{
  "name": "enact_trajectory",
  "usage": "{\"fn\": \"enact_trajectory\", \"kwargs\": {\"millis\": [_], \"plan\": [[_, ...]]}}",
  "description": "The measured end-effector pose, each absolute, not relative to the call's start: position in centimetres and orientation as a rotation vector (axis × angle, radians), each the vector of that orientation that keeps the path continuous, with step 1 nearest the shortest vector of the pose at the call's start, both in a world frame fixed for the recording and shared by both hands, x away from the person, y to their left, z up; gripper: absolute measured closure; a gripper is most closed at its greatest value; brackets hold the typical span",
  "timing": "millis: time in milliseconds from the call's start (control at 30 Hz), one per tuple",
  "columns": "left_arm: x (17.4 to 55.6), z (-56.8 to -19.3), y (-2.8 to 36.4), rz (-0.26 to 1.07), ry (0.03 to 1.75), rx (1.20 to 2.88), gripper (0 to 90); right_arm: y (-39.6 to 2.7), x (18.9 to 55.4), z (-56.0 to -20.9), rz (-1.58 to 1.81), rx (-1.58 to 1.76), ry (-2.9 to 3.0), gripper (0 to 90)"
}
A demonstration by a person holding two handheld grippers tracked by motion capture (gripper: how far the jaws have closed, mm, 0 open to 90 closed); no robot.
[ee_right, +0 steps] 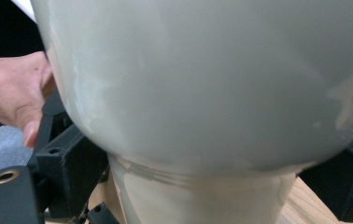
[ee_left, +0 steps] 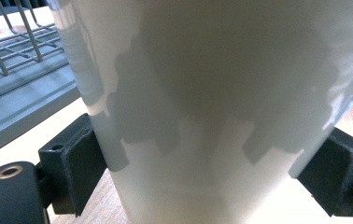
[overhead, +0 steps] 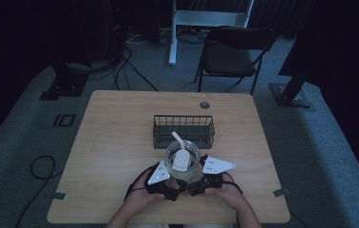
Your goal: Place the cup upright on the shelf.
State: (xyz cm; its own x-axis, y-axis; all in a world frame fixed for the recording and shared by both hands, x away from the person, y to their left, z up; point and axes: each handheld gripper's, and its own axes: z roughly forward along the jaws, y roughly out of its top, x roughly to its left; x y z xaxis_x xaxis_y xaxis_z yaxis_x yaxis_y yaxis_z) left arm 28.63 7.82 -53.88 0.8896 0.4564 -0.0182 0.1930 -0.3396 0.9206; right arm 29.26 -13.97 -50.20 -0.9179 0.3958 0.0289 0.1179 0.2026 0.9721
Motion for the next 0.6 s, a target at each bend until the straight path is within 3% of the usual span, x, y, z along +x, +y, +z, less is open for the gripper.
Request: {"fn": "enact_trajectory", "kwargs": {"millis": [233, 600], "plan": [[28.8, -53.6, 7.8, 0.239, 0.493, 1.897, 11.6, -13.9, 29.3, -50.2, 1.814, 0.515, 2.224, 8.8], [29.9, -51.0, 7.7, 0.28, 0.466, 1.912, 11.6, -14.0, 30.1, -48.2, 1.832, 0.494, 2.186, 8.7]]}}
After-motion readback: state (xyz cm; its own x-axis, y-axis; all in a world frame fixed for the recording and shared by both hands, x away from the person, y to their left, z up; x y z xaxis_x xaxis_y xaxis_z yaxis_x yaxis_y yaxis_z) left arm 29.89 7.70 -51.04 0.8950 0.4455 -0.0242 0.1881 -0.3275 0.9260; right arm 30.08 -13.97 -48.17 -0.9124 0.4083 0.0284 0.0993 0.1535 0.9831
